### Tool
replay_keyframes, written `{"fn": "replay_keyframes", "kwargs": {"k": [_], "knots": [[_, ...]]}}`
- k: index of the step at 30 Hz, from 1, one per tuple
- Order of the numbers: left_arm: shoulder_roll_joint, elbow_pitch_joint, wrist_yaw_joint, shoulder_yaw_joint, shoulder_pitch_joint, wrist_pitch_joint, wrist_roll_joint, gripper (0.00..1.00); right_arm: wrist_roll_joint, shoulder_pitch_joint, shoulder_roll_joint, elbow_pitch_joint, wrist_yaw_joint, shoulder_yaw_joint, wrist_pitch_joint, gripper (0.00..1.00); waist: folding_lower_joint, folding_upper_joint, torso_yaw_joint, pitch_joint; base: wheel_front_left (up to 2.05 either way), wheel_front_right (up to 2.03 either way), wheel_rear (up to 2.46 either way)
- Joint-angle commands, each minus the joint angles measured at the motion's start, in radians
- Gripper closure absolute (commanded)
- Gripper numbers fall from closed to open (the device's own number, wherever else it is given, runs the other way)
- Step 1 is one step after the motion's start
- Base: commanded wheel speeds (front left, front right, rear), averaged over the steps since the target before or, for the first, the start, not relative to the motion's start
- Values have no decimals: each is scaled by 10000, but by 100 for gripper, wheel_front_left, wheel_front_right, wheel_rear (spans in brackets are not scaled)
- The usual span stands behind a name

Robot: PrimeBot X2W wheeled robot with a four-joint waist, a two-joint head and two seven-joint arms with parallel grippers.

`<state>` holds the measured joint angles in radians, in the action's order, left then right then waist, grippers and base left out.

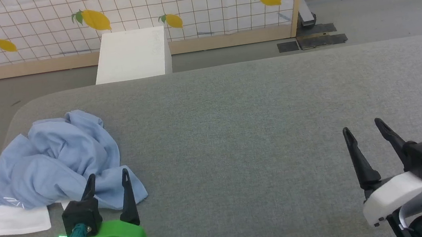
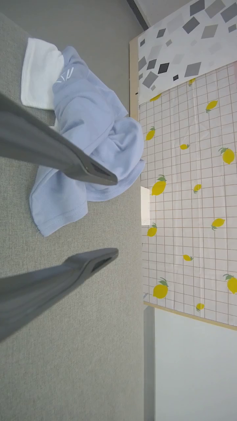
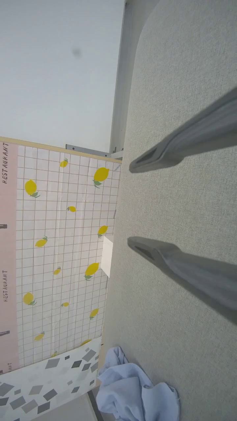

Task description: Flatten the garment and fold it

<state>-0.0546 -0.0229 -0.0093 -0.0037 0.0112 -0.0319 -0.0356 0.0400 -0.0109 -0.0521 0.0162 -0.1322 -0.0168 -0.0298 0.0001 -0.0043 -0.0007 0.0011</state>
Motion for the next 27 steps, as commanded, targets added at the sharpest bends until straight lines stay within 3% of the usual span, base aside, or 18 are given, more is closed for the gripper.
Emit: {"fn": "replay_keyframes", "kwargs": {"k": [1, 27], "knots": [[-15, -40, -71, 33, -113, -117, -104, 0, 145, 230, 3, 36, 2, -44, -124, 0, -1, 7, 0, 0, 0, 0, 0], [-40, -393, -264, 122, -303, -691, -331, 0, 610, 595, 7, 263, 6, -396, -701, 0, -1, 16, -42, -60, 0, 0, 0]]}}
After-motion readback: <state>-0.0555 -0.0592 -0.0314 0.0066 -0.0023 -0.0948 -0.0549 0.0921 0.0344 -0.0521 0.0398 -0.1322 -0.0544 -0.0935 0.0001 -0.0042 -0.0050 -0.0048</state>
